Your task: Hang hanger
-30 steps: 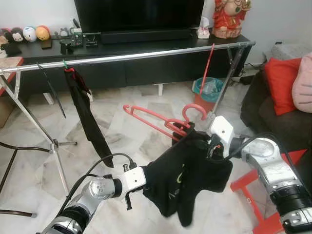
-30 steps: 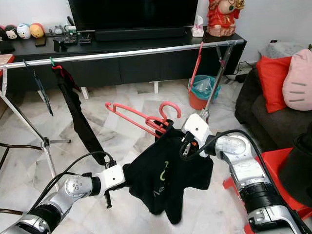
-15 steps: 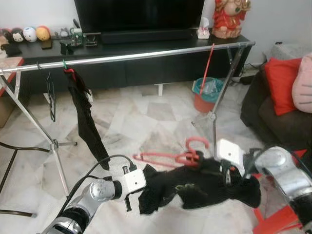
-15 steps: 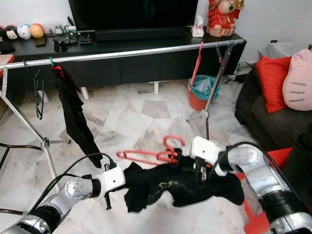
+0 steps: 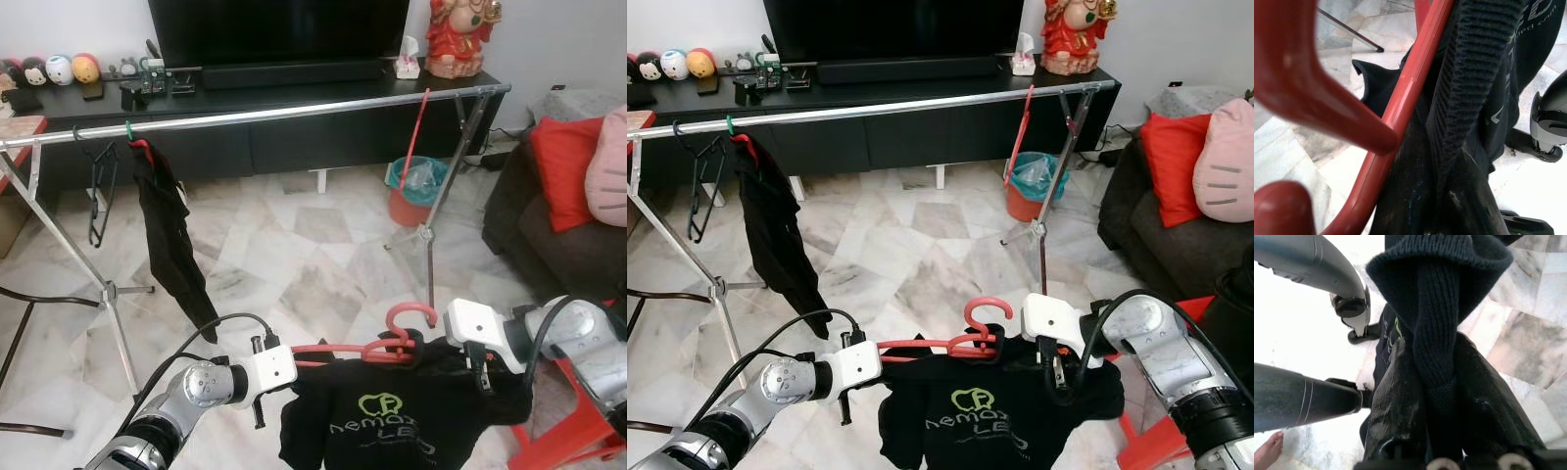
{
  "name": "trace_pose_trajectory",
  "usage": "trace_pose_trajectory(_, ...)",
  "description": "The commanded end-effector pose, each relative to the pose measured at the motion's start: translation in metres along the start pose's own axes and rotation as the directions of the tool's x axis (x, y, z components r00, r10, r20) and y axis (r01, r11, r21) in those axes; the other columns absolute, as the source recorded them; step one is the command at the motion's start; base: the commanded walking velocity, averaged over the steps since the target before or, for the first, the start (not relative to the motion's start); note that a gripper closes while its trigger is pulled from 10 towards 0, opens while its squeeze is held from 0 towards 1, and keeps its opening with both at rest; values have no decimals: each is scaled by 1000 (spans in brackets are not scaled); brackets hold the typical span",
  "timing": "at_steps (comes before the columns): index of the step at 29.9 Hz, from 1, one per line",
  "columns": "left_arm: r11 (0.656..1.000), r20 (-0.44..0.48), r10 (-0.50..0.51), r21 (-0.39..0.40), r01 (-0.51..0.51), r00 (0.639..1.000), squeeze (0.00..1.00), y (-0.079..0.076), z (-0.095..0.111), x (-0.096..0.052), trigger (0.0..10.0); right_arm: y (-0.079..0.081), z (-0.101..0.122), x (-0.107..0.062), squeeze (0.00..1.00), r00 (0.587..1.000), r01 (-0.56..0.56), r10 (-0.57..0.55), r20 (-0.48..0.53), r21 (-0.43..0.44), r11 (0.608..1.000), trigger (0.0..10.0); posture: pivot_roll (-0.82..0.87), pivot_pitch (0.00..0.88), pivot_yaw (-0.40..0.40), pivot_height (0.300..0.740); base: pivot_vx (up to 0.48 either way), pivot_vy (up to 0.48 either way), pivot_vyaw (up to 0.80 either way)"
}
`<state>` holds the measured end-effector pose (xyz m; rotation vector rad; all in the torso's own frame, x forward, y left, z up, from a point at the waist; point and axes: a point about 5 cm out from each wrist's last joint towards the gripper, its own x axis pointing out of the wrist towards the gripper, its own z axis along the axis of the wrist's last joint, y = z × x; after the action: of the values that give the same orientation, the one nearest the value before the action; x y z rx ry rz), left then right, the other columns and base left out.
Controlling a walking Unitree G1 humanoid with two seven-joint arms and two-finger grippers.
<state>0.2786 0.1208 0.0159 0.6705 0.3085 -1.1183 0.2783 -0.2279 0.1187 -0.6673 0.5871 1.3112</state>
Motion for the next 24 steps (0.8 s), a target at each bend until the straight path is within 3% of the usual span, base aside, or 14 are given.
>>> trace_pose_trajectory(1,998,-124,19,-57,-26,992,0,0,-28,-18,10000,-2,-15,-24,0,993,30,-27,-117,20,999,10000,-9,23,3,740,0,0,0)
trace_pose_trajectory(6,998,-126,18,-57,-25,992,0,0,-28,-18,10000,-1,-16,-24,0,990,27,-25,-139,16,999,10000,-9,23,3,740,0,0,0)
trace_pose_trajectory(9,998,-130,15,-53,-22,991,0,0,-29,-19,10000,-11,-18,-24,0,980,116,-117,-160,-14,993,10000,-11,21,3,740,0,0,0)
trace_pose_trajectory(18,998,-128,14,-55,-21,992,0,0,-28,-18,10000,-20,-9,-23,0,975,204,-203,-89,-1,979,10000,-9,22,1,740,0,0,0)
trace_pose_trajectory(24,998,-135,16,-54,-24,991,0,0,-30,-19,10000,-11,-14,-25,0,984,143,-142,-104,1,990,10000,-11,22,3,740,0,0,0)
